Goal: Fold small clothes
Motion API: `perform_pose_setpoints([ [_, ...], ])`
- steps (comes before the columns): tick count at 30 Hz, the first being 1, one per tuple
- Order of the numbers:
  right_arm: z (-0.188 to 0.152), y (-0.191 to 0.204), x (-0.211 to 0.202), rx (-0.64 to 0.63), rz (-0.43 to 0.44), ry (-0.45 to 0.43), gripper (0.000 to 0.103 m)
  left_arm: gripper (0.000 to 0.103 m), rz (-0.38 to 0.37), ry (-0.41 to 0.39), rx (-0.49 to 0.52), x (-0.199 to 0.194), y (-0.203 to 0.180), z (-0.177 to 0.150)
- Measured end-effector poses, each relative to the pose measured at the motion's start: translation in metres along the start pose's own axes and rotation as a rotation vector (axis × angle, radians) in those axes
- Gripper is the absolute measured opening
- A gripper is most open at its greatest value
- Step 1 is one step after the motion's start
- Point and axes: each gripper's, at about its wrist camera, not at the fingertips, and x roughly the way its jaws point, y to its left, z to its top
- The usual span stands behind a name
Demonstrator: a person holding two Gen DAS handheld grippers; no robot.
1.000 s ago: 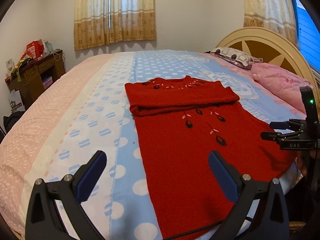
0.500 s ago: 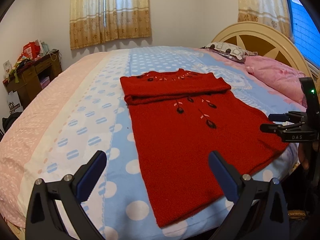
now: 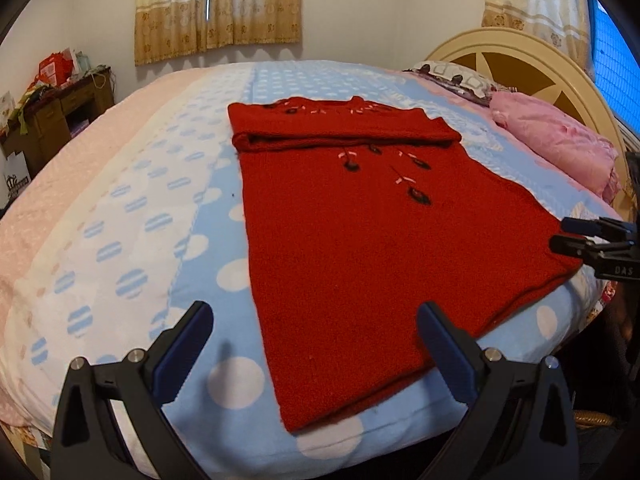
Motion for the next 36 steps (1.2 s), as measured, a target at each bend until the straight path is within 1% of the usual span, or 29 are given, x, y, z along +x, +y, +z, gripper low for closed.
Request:
perform_pose_setpoints([
  [3, -0.005, -0.01, -0.005, 0.024, -0.012, -0.002, 0.072, 0.103, -0.007, 0.015, 0.006, 0.002, -0.004, -0.004],
  [7, -0.011, -0.024, -0.008, 0.06, -0.011, -0.006, 0.072, 0.103, -0.046, 0.041, 0.003, 0.005, -0.01, -0.01],
  [10, -0.016, -0.034, -0.008, 0.089, -0.01, 0.003, 0.072, 0.102, -0.073, 0.056, -0.024, 0.008, -0.006, -0.012],
  [16, -0.021, -0.04, -0.009, 0.118, 0.009, 0.0, 0.072, 0.099, -0.099, 0.046, -0.076, 0.004, 0.001, -0.01],
  [19, -0.021, -0.043, -0.01, 0.138, 0.027, -0.004, 0.072, 0.098, -0.099, 0.02, -0.118, 0.0, 0.01, -0.007],
  [21, -0.022, -0.046, -0.01, 0.155, 0.041, -0.007, 0.072, 0.098, -0.079, 0.004, -0.133, -0.003, 0.014, -0.006],
  [22, -0.022, -0.046, -0.01, 0.161, 0.046, -0.01, 0.072, 0.095, -0.076, 0.002, -0.137, -0.002, 0.015, -0.006],
  [23, -0.022, -0.047, -0.01, 0.168, 0.054, -0.013, 0.072, 0.094, -0.081, 0.006, -0.14, -0.001, 0.016, -0.007],
  [25, -0.023, -0.047, -0.01, 0.178, 0.064, -0.017, 0.072, 0.089, -0.089, 0.04, -0.144, 0.006, 0.016, -0.009],
  [26, -0.023, -0.048, -0.009, 0.187, 0.074, -0.021, 0.071, 0.088, -0.08, 0.041, -0.139, 0.008, 0.014, -0.011],
  [27, -0.024, -0.049, -0.009, 0.194, 0.078, -0.026, 0.067, 0.088, -0.067, 0.036, -0.123, 0.008, 0.011, -0.012],
  [28, -0.024, -0.049, -0.009, 0.198, 0.077, -0.028, 0.066, 0.085, -0.062, 0.037, -0.113, 0.007, 0.01, -0.011],
  [30, -0.025, -0.048, -0.007, 0.192, 0.07, -0.028, 0.054, 0.08, -0.066, 0.041, -0.106, 0.007, 0.009, -0.011],
  [31, -0.025, -0.048, -0.007, 0.186, 0.066, -0.026, 0.051, 0.075, -0.063, 0.043, -0.104, 0.006, 0.009, -0.011],
  [32, -0.025, -0.047, -0.007, 0.181, 0.066, -0.025, 0.047, 0.074, -0.052, 0.051, -0.092, 0.007, 0.009, -0.011],
  [36, -0.026, -0.047, -0.009, 0.177, 0.08, -0.017, 0.044, 0.072, -0.059, 0.073, -0.09, 0.004, 0.011, -0.012],
])
